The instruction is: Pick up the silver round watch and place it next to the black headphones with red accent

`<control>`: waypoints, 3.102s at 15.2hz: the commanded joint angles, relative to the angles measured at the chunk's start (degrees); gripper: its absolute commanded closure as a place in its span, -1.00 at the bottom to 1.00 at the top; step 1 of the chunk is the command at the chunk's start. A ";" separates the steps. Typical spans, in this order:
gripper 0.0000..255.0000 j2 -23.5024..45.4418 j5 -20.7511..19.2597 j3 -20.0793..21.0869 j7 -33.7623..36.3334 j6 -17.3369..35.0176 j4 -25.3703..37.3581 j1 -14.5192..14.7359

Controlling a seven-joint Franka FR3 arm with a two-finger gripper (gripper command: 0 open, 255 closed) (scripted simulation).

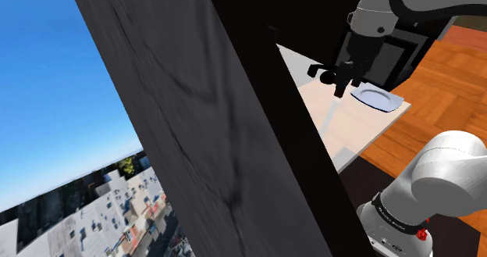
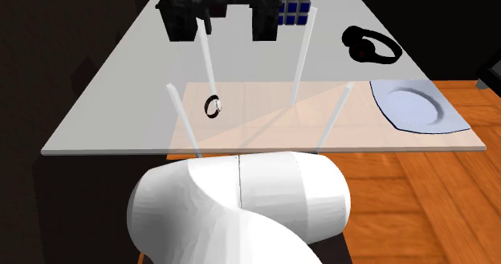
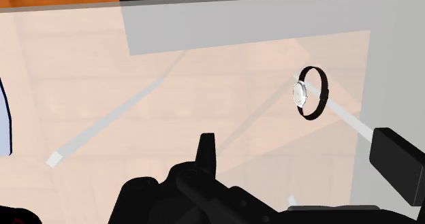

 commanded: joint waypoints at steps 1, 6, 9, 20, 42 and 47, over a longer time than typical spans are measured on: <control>-1.00 0.00 0.00 0.00 0.00 0.00 0.00 0.00; -1.00 -0.34 1.22 4.08 4.01 9.99 -9.14 1.22; -1.00 0.89 1.97 6.72 6.58 16.50 -13.78 2.05; -1.00 9.25 2.85 12.54 12.22 35.20 -23.13 3.02; 1.00 9.51 2.75 12.47 12.10 35.79 -23.45 2.88; 1.00 6.99 2.69 11.88 11.58 30.75 -20.90 2.98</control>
